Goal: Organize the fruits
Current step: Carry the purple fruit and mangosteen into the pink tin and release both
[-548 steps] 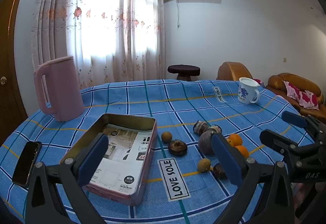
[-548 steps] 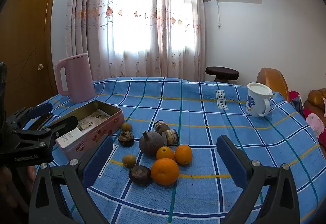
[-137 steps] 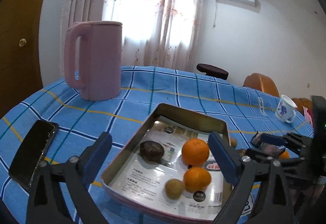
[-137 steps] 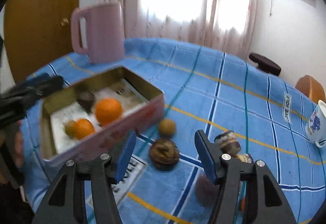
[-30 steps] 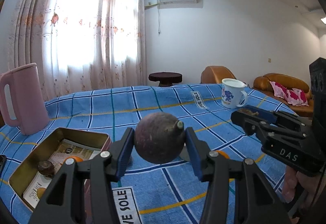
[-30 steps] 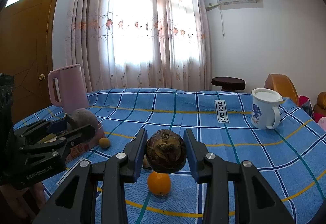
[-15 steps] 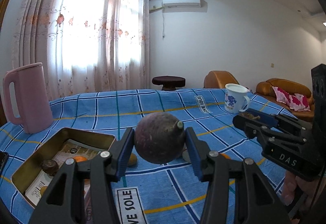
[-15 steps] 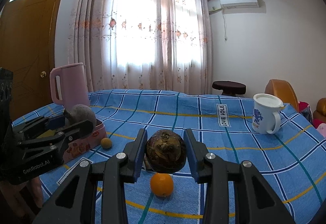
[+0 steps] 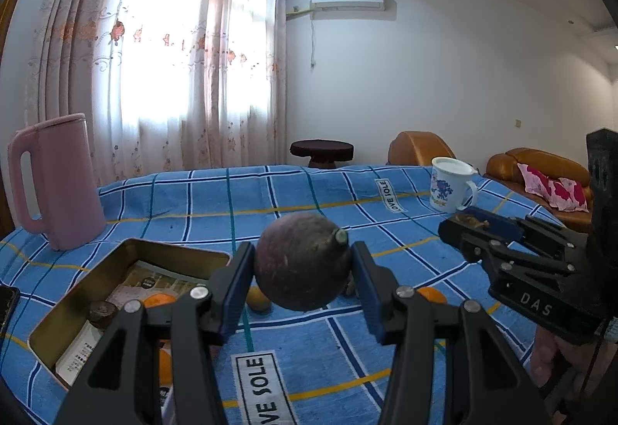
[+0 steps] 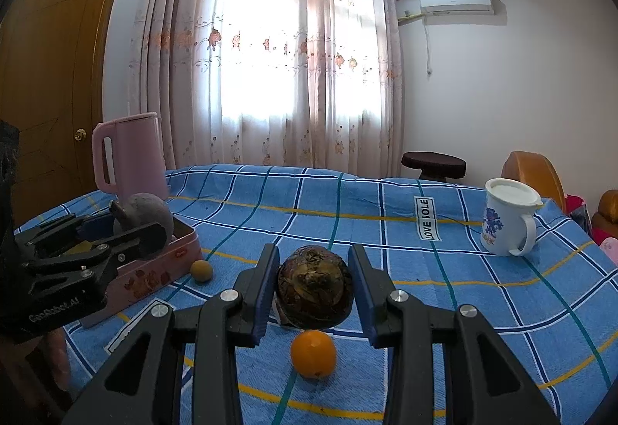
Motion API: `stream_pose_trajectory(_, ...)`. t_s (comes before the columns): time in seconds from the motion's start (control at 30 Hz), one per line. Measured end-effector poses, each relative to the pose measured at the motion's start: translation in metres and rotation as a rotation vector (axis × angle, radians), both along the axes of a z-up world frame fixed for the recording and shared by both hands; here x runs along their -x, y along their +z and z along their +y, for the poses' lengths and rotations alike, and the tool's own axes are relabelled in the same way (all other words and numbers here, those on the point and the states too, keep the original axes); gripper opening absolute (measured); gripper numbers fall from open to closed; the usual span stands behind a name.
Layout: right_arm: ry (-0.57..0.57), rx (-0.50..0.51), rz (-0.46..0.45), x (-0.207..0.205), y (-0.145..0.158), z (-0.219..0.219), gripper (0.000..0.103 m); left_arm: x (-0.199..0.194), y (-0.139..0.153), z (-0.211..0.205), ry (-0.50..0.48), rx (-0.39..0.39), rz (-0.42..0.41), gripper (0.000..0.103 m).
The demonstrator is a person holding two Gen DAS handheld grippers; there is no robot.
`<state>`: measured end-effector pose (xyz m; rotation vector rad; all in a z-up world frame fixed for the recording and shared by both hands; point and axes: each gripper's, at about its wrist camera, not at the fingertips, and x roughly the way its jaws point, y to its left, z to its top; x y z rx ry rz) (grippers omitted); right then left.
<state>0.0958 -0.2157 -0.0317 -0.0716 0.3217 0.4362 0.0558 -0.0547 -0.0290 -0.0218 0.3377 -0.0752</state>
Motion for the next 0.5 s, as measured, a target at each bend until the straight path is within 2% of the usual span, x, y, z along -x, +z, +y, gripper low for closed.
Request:
stream_pose_trajectory(0.23, 0.068, -0.002, 0.006, -0.003, 0.011, 0.028, 0.039, 0.002, 0.003, 0.027, 0.035, 0.018, 0.028, 0.053)
stream_pose_trajectory(0.5, 0.239, 0.024, 0.021, -0.003, 0.023, 0.102, 0.039, 0.008, 0.005, 0.091, 0.161, 0.046, 0.061, 0.053)
